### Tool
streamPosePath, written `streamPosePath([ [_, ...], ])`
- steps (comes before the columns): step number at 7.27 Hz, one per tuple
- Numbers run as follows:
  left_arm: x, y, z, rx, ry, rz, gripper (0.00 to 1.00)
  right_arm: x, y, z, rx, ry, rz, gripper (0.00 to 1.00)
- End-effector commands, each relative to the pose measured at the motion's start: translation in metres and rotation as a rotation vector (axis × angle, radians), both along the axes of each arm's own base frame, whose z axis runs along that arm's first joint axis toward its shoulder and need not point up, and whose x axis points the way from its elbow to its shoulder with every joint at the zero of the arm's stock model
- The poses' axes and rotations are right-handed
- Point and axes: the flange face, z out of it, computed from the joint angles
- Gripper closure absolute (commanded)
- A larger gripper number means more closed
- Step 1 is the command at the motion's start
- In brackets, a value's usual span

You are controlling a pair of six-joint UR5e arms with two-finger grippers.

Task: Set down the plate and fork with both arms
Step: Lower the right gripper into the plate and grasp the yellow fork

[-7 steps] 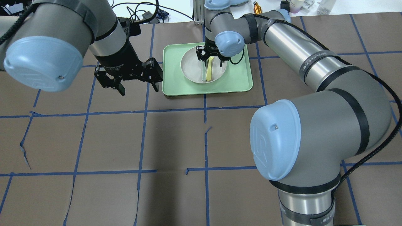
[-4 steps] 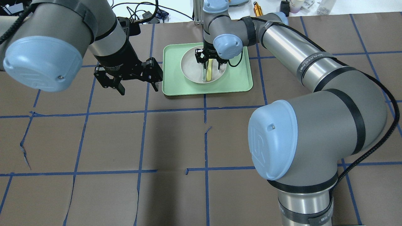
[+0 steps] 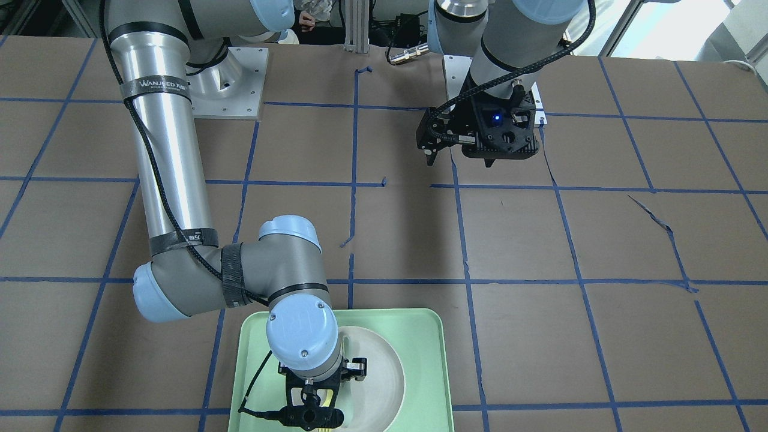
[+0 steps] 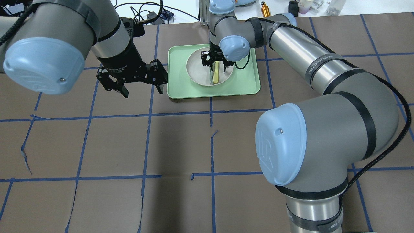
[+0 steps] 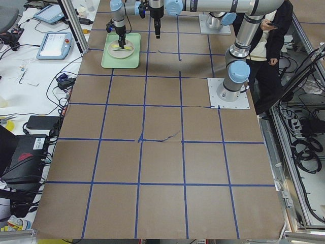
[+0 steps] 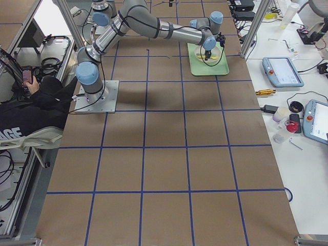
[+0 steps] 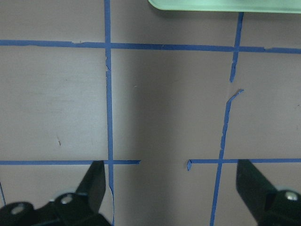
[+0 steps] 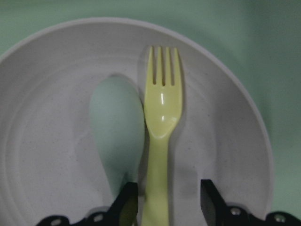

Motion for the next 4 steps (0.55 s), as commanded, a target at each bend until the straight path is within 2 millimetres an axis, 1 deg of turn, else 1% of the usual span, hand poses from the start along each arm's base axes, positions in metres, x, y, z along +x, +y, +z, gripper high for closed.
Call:
streamPosePath([
  [1,0.0000,0.0001,0.0001,0.000,0.000,-0.001,0.00,-0.0005,0.0008,0.0014,-0.001,0.003,0.006,0.43],
  [2,0.0000,0.0001,0.0001,0.000,0.000,-0.001,0.00,-0.0015,0.0020,0.0053,-0.005,0.008,0.008,0.42],
  [3,0.0005,0.0029,0.0045,-0.008,0.000,-0.004,0.00,-0.0015,0.0017,0.0073,-0.008,0.009,0.006,0.42],
  [4,0.0005,0.0029,0.0045,-0.008,0.000,-0.004,0.00,-0.0016,0.0019,0.0067,-0.008,0.009,0.006,0.42],
])
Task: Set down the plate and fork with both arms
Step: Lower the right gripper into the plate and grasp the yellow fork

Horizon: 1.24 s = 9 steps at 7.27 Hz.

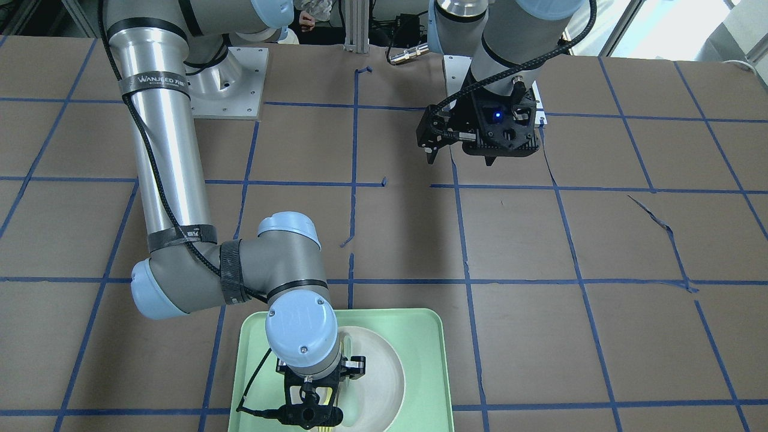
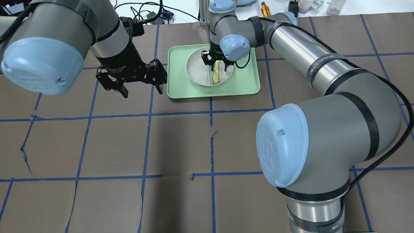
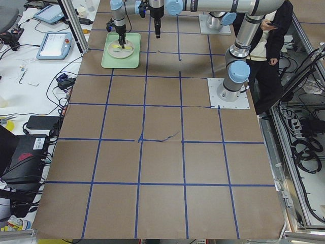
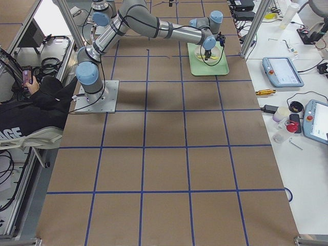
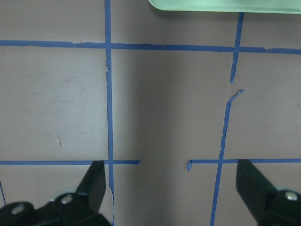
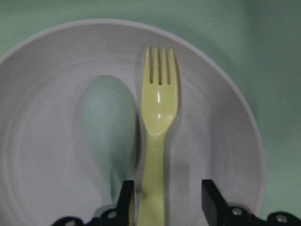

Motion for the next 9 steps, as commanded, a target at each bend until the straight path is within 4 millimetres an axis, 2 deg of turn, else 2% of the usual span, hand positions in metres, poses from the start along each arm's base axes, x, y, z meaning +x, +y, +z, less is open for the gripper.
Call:
streamPosePath([
  [1,0.000,0.001,0.002,-0.006,0.000,-0.001,0.00,-0.001,0.001,0.000,0.001,0.003,0.000,0.42],
  [2,0.000,0.001,0.002,-0.006,0.000,-0.001,0.00,-0.002,0.006,-0.010,0.021,0.012,0.001,0.42],
  [4,0.001,0.000,0.002,-0.006,0.000,0.000,0.00,-0.003,0.009,-0.016,0.028,0.013,0.000,0.46],
  [5,0.001,0.000,0.002,-0.004,0.000,0.000,0.00,-0.003,0.009,-0.013,0.025,0.013,0.001,0.72],
  [6,0.001,-0.001,0.000,-0.001,0.000,0.000,0.00,-0.003,0.009,-0.011,0.023,0.014,0.003,0.74],
  [7,0.001,-0.001,0.000,-0.001,0.000,0.000,0.00,-0.003,0.009,-0.011,0.023,0.014,0.001,0.81],
  [8,0.001,0.000,0.002,-0.004,0.000,0.000,0.00,-0.003,0.009,-0.011,0.023,0.014,0.000,0.93],
  [9,0.001,0.000,0.002,-0.004,0.000,0.000,0.00,-0.003,0.009,-0.008,0.019,0.013,0.000,1.00],
])
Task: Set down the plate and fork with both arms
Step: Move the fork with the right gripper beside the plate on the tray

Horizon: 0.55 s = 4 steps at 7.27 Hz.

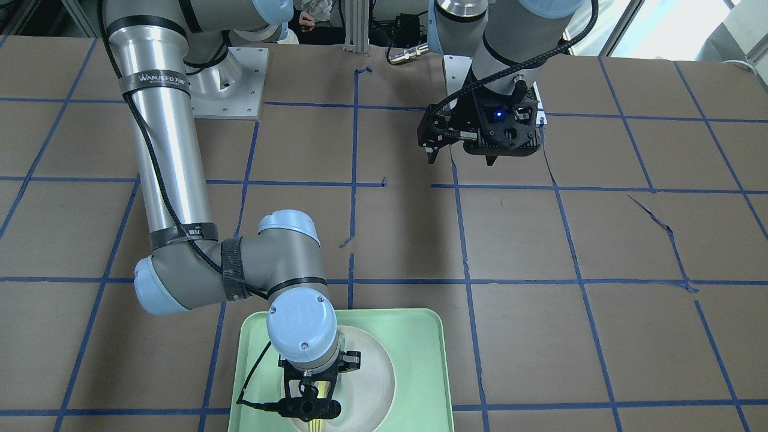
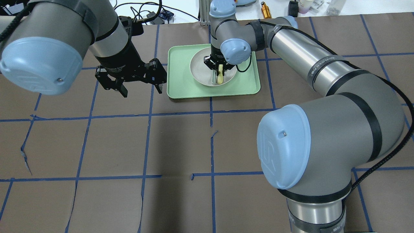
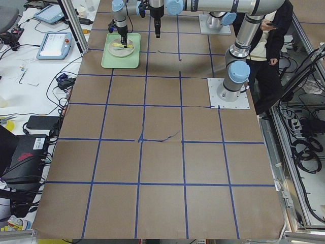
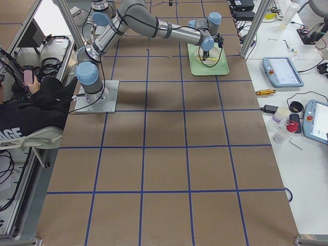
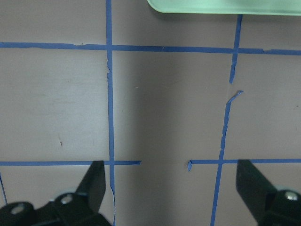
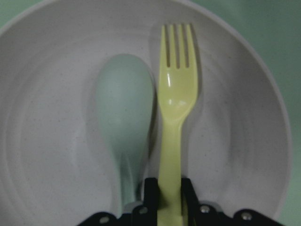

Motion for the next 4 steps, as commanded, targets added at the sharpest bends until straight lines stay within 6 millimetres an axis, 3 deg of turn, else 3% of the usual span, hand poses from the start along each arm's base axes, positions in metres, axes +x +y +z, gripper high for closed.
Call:
streamPosePath([
  [1,0.000,0.000,0.001,-0.001,0.000,-0.002,0.00,-0.001,0.000,0.016,-0.019,-0.005,-0.001,0.99],
  [3,0.000,-0.001,0.000,-0.001,0.000,-0.002,0.00,-0.021,0.004,0.061,-0.069,0.026,0.045,0.99],
  [4,0.000,-0.001,0.000,-0.001,0.000,-0.002,0.00,-0.055,0.005,0.062,-0.046,0.055,0.059,0.99],
])
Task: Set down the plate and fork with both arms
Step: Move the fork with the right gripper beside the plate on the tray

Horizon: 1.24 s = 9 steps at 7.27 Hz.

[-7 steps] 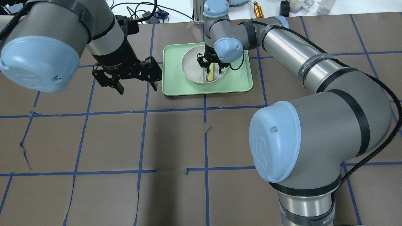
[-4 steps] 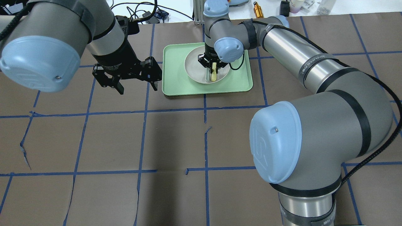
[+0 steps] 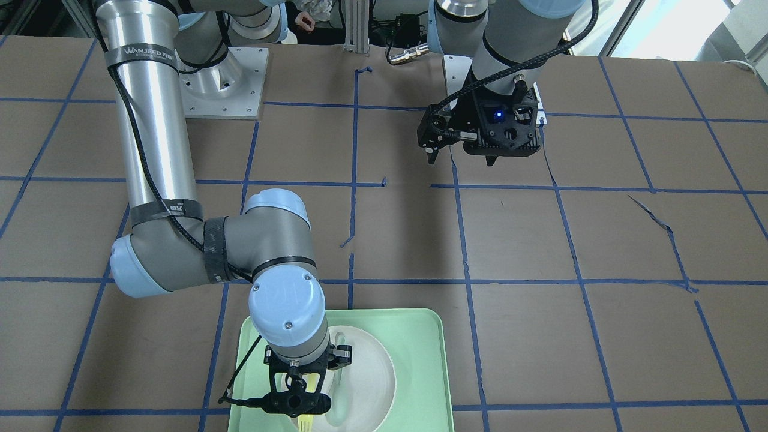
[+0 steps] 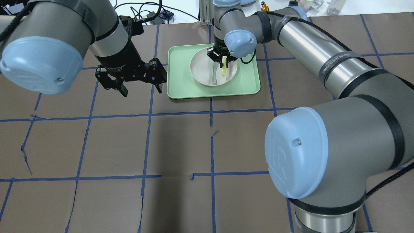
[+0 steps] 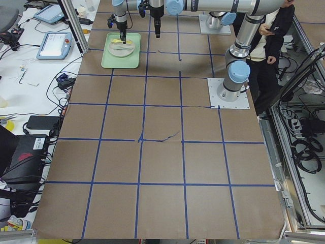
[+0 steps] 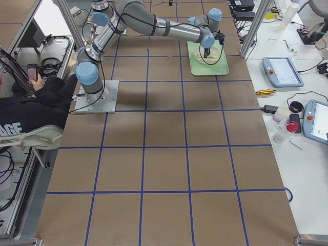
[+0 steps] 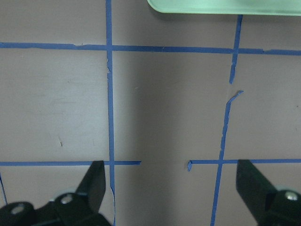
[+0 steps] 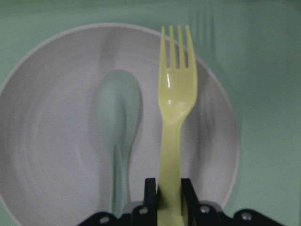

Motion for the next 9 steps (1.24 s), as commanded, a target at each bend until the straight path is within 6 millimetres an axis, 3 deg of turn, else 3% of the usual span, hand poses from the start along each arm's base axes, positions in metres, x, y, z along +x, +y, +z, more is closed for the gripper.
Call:
streamPosePath([
  [1,0.000,-0.001,-0.002,0.005,0.001,0.001,0.00,-0.064,0.008,0.007,0.035,0.021,0.076,0.99],
  [2,0.000,-0.002,-0.003,0.006,0.001,0.001,0.00,-0.072,0.011,-0.010,0.047,0.018,0.121,0.99],
  [3,0.000,-0.002,-0.003,0.006,0.001,0.003,0.00,-0.071,0.008,-0.019,0.040,0.010,0.122,0.98],
  [4,0.000,-0.002,-0.002,0.003,0.001,0.000,0.00,-0.070,0.004,-0.041,0.047,-0.009,0.121,0.98],
  [5,0.001,-0.002,-0.001,0.002,0.001,0.001,0.00,-0.070,0.004,-0.044,0.044,-0.008,0.127,0.93],
  [6,0.001,-0.002,0.000,-0.002,0.000,0.000,0.00,-0.071,0.006,-0.047,0.051,-0.006,0.127,0.80],
  [7,0.001,-0.001,0.000,0.000,0.000,0.000,0.00,-0.072,0.007,-0.046,0.050,-0.005,0.125,0.21],
  [8,0.002,0.000,0.001,-0.003,0.000,0.000,0.00,-0.074,0.008,-0.029,0.028,0.008,0.128,0.00],
  [9,0.002,0.000,0.001,-0.003,0.000,0.000,0.00,-0.084,0.011,-0.002,0.002,0.010,0.123,0.00],
])
